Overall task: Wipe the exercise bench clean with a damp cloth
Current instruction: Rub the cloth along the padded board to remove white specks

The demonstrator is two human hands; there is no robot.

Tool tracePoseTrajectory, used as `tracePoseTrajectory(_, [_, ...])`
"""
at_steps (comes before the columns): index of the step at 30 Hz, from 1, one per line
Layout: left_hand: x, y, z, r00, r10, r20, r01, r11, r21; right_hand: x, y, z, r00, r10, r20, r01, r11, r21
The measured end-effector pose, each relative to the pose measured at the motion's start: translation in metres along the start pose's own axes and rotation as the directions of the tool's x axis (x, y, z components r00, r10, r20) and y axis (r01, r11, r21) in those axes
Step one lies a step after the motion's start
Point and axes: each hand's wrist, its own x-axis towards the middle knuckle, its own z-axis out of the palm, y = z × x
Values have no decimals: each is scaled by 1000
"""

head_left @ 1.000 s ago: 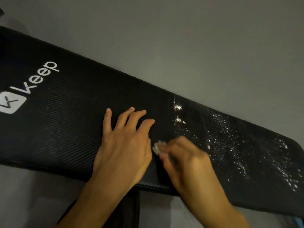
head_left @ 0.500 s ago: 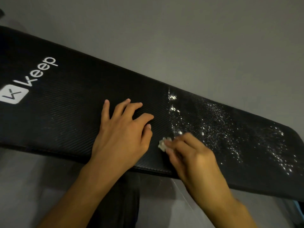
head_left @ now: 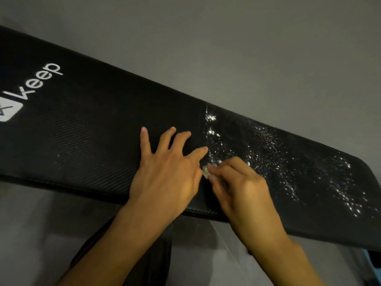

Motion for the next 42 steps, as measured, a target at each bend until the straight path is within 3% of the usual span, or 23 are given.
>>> tracePoseTrajectory(6, [-5, -5, 4, 1000, 8, -27, -7, 999, 36, -33, -13, -2, 999, -36, 1, 36, 998, 43])
tracePoseTrajectory(13, [-6, -3, 1, 1000, -7, 0, 7, 998, 62, 24, 2, 11, 996, 43, -72, -45, 999, -23])
tracePoseTrajectory(19, [-7, -4, 0, 1000, 0, -17, 1, 999, 47, -13, -11, -4, 999, -18, 47, 16, 999, 37])
tracePoseTrajectory(25, [-6, -3, -2, 1000, -23, -2, 23, 999, 43, 46, 7, 14, 997, 60, -58, -61, 998, -23])
tracePoseTrajectory(31, [-8, -5, -3, 1000, -26, -8, 26, 999, 26, -2, -6, -6, 998, -5, 55, 3, 999, 35])
tracePoseTrajectory(37, [-8, -2, -4, 999, -35, 2, 35, 999, 34, 59, 10, 14, 994, 67, -82, -70, 997, -27])
tracePoseTrajectory(42, [-8, -2, -5, 999, -53, -5, 53, 998, 23, 37, -3, 11, 1000, 17, -23, -17, 1000, 1])
